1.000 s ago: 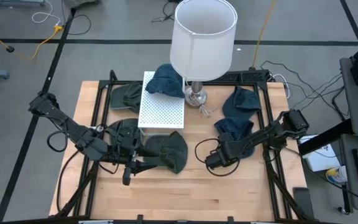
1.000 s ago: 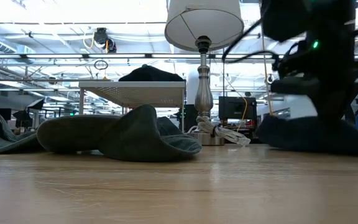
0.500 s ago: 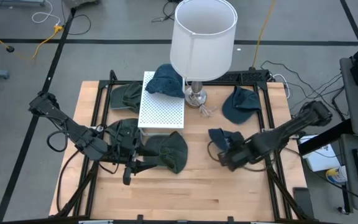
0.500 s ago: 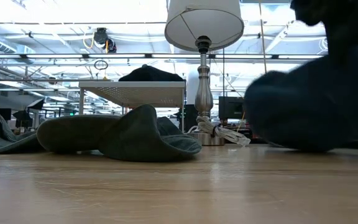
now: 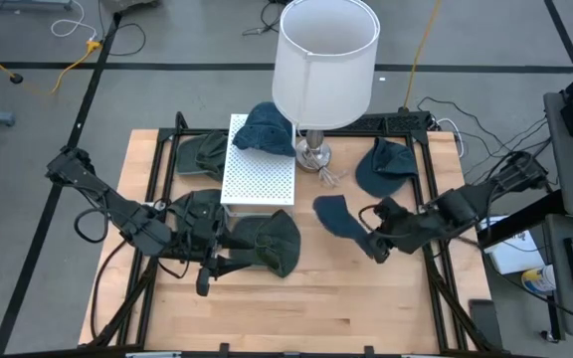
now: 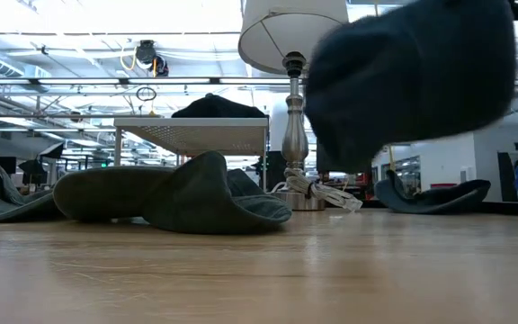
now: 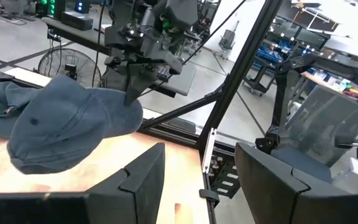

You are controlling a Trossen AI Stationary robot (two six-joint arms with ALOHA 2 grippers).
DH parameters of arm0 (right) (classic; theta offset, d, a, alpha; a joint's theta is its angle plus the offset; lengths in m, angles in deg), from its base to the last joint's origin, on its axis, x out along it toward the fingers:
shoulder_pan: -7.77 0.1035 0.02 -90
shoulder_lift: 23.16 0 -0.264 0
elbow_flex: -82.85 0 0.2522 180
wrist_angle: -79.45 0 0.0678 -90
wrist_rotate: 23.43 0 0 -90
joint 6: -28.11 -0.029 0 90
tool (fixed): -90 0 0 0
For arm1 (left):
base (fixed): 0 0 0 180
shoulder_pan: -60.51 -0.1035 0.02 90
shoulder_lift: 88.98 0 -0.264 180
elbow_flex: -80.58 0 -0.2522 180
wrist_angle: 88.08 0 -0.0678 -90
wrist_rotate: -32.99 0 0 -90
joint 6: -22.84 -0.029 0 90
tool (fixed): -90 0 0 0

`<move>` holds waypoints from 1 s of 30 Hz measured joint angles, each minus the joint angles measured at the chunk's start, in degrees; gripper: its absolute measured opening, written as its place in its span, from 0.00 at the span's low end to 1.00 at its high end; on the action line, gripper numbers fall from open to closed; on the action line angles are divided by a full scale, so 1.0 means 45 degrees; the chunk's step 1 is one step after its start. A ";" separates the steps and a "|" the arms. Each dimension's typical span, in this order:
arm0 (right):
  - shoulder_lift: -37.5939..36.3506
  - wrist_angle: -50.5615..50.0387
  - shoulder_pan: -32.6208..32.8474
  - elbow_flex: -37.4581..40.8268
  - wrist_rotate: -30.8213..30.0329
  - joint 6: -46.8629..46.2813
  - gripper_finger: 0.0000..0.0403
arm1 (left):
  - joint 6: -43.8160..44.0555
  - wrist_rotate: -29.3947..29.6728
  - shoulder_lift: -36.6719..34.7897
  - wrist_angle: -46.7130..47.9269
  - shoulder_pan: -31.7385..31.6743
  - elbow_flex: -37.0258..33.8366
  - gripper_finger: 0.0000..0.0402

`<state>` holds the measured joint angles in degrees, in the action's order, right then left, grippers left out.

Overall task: Pick & Place hat
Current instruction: Stack the bottom blue cap on the blue cap on the shelf

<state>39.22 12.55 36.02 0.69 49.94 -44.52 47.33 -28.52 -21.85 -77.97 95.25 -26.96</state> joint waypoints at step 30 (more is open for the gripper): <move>-0.0720 0.8324 -0.0005 0.0000 0.1092 1.1065 0.02 | -0.0585 0.1137 -0.0002 -0.0970 -0.0058 0.0000 0.50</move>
<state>35.97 50.00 36.00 0.69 54.86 5.27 44.69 -23.40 -21.86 -82.33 94.99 -26.96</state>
